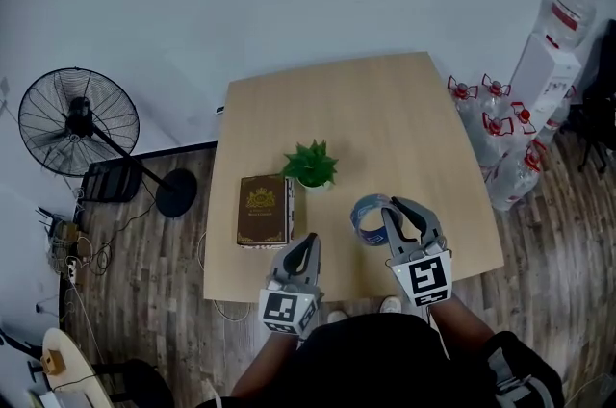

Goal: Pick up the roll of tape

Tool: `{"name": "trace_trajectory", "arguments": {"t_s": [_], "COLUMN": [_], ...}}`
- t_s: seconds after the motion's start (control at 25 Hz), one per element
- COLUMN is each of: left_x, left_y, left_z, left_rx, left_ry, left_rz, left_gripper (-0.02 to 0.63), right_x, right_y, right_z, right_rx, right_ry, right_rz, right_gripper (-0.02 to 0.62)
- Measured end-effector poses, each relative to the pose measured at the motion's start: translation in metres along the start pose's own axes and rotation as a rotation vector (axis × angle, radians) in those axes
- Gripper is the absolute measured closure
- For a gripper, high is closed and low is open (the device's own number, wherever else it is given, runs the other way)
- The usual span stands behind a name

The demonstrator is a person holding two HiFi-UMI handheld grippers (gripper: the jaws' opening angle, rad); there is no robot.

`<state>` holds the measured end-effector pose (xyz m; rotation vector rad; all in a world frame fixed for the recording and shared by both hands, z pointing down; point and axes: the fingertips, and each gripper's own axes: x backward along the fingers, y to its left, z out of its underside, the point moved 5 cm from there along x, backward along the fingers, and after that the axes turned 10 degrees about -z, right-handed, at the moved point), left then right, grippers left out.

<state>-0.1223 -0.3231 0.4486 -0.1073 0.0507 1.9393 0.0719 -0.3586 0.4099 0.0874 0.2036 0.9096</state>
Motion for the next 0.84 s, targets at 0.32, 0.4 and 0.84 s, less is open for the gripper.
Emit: {"name": "trace_trajectory", "arguments": {"t_s": [0.32,0.4,0.84], "left_x": [-0.0058,-0.0056,-0.0032], "left_y": [-0.0043,-0.0048,-0.0089], "left_z": [-0.0013,-0.0016,-0.0007], "left_rx": [0.006,0.006,0.007], "left_ry": [-0.005,-0.006,-0.002], "left_rz": [0.004,0.003,-0.003], "left_gripper": [0.601,0.601,0.601], "right_x": [0.0035,0.0037,0.0067], "right_y": [-0.0049,-0.0046,-0.0056], "right_z": [0.0008,0.0011,0.0031], "right_rx": [0.005,0.004,0.004], "right_ry": [0.014,0.014,0.020], "right_rz": [0.017,0.017,0.014], "right_gripper": [0.541,0.541,0.541]}}
